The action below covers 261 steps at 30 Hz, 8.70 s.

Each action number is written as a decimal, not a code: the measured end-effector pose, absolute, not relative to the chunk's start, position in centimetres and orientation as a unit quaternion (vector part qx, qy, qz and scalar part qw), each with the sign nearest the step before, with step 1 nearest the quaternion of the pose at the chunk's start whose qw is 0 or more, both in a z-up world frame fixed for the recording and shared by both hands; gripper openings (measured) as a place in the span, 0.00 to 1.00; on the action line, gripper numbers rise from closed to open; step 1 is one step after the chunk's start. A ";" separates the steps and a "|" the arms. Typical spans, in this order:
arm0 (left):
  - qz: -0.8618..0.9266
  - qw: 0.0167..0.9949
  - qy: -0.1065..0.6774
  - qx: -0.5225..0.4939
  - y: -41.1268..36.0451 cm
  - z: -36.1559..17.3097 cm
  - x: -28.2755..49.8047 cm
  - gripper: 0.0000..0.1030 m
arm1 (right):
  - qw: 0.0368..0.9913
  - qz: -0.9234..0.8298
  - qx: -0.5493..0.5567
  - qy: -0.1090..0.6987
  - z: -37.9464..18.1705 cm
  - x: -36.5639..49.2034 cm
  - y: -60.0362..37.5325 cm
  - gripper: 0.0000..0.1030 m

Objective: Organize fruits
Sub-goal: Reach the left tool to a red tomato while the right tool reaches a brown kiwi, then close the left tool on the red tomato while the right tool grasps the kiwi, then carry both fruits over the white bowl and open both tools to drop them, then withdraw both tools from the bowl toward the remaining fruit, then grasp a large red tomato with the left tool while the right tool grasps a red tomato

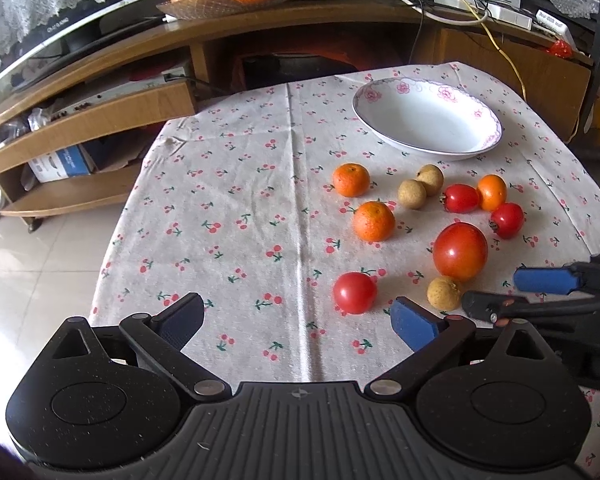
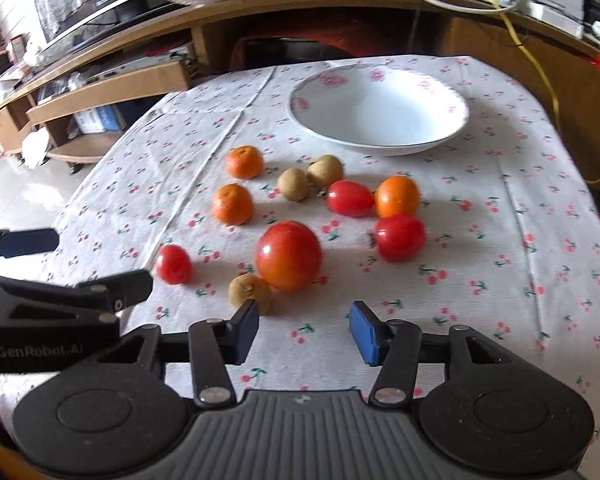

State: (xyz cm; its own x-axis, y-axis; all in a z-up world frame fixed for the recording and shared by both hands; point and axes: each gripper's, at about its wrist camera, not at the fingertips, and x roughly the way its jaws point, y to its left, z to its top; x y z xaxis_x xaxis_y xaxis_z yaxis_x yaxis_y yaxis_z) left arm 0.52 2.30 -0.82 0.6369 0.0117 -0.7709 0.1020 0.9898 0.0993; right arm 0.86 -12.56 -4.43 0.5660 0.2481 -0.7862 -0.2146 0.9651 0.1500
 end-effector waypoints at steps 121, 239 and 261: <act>-0.170 0.888 0.423 0.054 -6.0 -0.7 16.0 0.34 | 0.893 0.112 0.020 0.435 -2.3 16.4 -19.1 0.26; -0.204 0.855 0.468 0.089 -5.8 -4.9 6.7 0.53 | 0.860 0.149 0.018 0.488 -4.5 8.3 -17.8 0.34; -0.207 0.844 0.483 0.105 -5.6 -4.4 3.8 0.49 | 0.852 0.146 -0.016 0.503 -4.2 4.1 -19.0 0.34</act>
